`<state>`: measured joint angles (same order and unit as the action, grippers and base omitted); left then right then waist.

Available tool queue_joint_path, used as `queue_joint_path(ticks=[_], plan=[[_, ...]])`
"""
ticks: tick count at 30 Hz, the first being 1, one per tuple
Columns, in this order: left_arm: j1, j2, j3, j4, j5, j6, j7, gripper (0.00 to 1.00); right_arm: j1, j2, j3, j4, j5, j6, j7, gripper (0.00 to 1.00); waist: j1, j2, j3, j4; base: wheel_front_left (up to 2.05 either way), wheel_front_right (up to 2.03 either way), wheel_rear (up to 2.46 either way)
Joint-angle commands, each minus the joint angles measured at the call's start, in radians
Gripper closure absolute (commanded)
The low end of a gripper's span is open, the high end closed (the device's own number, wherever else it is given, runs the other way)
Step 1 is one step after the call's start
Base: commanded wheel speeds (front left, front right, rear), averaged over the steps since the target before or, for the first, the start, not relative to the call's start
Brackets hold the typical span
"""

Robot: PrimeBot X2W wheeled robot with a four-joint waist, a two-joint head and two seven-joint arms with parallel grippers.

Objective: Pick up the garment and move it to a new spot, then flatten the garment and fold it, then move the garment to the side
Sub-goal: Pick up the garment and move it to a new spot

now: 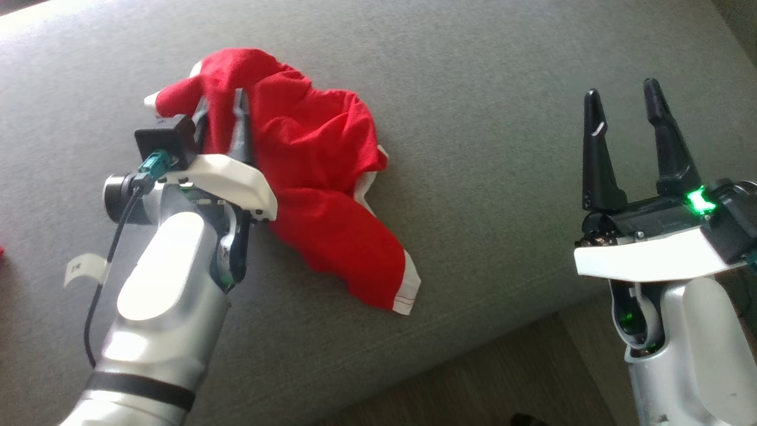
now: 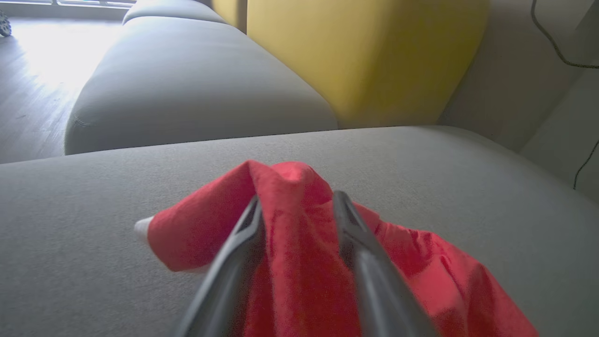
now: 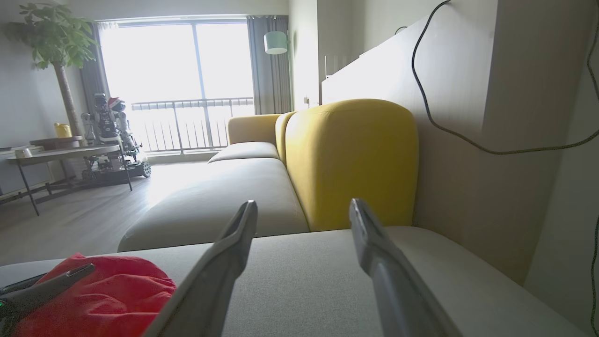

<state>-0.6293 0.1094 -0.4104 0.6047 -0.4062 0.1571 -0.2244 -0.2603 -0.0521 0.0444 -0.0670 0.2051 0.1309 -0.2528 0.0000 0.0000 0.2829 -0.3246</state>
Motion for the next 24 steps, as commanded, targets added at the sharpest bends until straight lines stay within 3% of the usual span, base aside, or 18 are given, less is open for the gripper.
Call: queue_joint_path(ticks=[1,9,19,24], plan=[[-0.060,0.013,0.027,-0.026,0.003,-0.002,-0.014,0.00,-0.023,0.002,0.023,-0.029,-0.010,0.000,-0.009,0.00,0.0000,0.0000,-0.012,0.020,0.00,0.00,0.00],[-0.028,0.021,0.072,-0.079,0.007,-0.004,-0.036,0.00,-0.011,0.002,0.024,-0.011,-0.034,0.000,-0.009,0.00,0.0000,0.0000,-0.073,0.103,0.00,0.00,0.00],[0.209,0.088,0.098,-0.382,0.141,-0.001,-0.037,0.00,0.031,0.002,0.024,0.027,-0.068,0.000,-0.009,0.00,0.0000,0.0000,-0.168,0.230,0.00,0.00,0.00],[0.376,0.066,0.139,-0.513,0.156,0.015,-0.037,0.00,0.069,0.002,0.007,0.052,-0.091,0.000,-0.009,0.00,0.0000,0.0000,-0.207,0.298,0.00,0.00,0.00]])
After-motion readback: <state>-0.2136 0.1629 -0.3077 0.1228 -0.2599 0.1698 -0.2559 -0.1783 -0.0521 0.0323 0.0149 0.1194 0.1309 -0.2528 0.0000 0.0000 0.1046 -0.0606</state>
